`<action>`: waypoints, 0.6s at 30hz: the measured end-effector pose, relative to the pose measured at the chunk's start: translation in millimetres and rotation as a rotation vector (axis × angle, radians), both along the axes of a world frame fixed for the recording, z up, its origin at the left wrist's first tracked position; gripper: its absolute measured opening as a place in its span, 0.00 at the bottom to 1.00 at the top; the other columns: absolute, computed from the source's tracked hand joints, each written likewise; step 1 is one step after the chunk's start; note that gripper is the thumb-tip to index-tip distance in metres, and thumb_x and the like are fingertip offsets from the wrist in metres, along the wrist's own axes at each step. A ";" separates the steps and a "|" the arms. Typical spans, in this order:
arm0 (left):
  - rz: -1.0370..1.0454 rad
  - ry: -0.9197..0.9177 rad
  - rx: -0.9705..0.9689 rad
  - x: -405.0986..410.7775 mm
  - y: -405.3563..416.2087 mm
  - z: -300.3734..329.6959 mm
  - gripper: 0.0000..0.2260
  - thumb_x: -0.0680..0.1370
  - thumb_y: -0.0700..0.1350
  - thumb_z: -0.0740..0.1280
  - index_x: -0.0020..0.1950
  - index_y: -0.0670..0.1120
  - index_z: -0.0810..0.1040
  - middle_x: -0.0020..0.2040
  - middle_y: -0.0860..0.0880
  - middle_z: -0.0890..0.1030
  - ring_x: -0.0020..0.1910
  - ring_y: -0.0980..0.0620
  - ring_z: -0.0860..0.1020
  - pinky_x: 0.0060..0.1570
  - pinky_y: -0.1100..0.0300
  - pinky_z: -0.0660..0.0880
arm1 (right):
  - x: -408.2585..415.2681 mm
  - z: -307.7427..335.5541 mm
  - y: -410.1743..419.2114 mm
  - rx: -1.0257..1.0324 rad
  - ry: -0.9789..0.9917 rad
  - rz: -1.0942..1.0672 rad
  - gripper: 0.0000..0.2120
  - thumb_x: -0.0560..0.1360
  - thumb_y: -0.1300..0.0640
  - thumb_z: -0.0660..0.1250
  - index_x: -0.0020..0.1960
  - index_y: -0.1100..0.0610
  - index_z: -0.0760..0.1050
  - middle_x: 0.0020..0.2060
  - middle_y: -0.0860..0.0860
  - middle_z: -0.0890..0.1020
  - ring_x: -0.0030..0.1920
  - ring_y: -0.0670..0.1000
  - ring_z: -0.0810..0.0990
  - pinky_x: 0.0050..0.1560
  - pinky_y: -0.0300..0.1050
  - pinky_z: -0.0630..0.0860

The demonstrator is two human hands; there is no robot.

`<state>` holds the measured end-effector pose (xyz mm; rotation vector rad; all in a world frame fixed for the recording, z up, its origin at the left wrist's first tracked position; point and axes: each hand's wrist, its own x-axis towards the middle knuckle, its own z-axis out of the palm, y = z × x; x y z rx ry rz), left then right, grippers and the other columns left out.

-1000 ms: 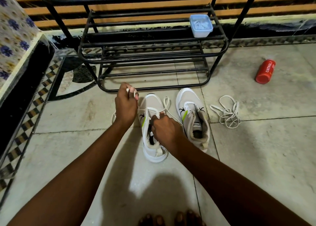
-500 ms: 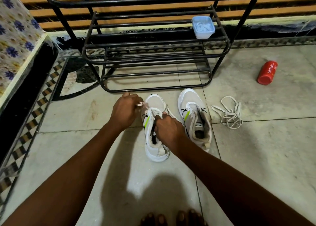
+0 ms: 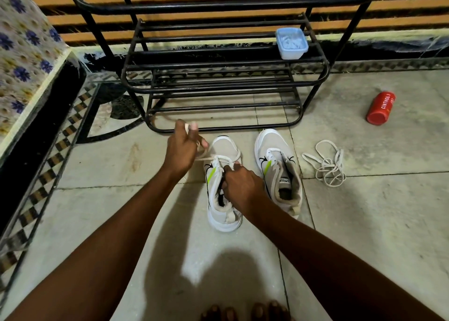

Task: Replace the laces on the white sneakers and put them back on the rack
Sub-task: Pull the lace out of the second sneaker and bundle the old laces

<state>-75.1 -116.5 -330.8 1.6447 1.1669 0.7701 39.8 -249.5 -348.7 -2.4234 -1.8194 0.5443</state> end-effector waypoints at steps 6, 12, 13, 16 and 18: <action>-0.147 0.558 0.202 -5.5 -10.9 -30.2 0.25 0.81 0.63 0.63 0.58 0.46 0.55 0.50 0.40 0.82 0.49 0.36 0.80 0.48 0.46 0.77 | -0.4 2.8 -1.0 0.033 -0.002 0.013 0.13 0.82 0.55 0.58 0.65 0.55 0.73 0.59 0.57 0.76 0.59 0.61 0.80 0.54 0.53 0.78; -0.195 0.669 0.288 7.9 -18.2 -32.9 0.27 0.80 0.55 0.69 0.64 0.41 0.57 0.46 0.43 0.81 0.42 0.37 0.80 0.40 0.52 0.71 | -1.3 0.0 -1.3 0.037 -0.024 0.015 0.14 0.82 0.56 0.59 0.65 0.55 0.73 0.58 0.56 0.77 0.57 0.60 0.81 0.52 0.52 0.78; -0.176 0.589 0.219 9.5 -17.3 -30.3 0.25 0.79 0.53 0.71 0.61 0.44 0.58 0.44 0.47 0.79 0.41 0.42 0.78 0.39 0.53 0.70 | -1.2 -0.9 -1.0 0.042 -0.026 0.013 0.14 0.82 0.56 0.59 0.66 0.55 0.73 0.58 0.56 0.77 0.56 0.60 0.81 0.51 0.52 0.78; -0.014 0.085 0.038 13.0 -14.2 -16.7 0.19 0.76 0.35 0.72 0.53 0.47 0.62 0.39 0.54 0.72 0.33 0.57 0.72 0.38 0.58 0.71 | -1.8 -2.2 -0.9 0.030 -0.022 0.001 0.14 0.82 0.56 0.59 0.65 0.55 0.73 0.58 0.56 0.76 0.57 0.61 0.81 0.52 0.53 0.78; 0.178 -0.212 0.068 11.8 -13.5 1.2 0.20 0.72 0.27 0.69 0.47 0.48 0.64 0.37 0.54 0.69 0.30 0.59 0.68 0.34 0.61 0.70 | -1.3 -1.9 -0.5 0.024 -0.017 -0.005 0.13 0.81 0.56 0.60 0.64 0.55 0.74 0.59 0.56 0.77 0.57 0.61 0.81 0.52 0.54 0.78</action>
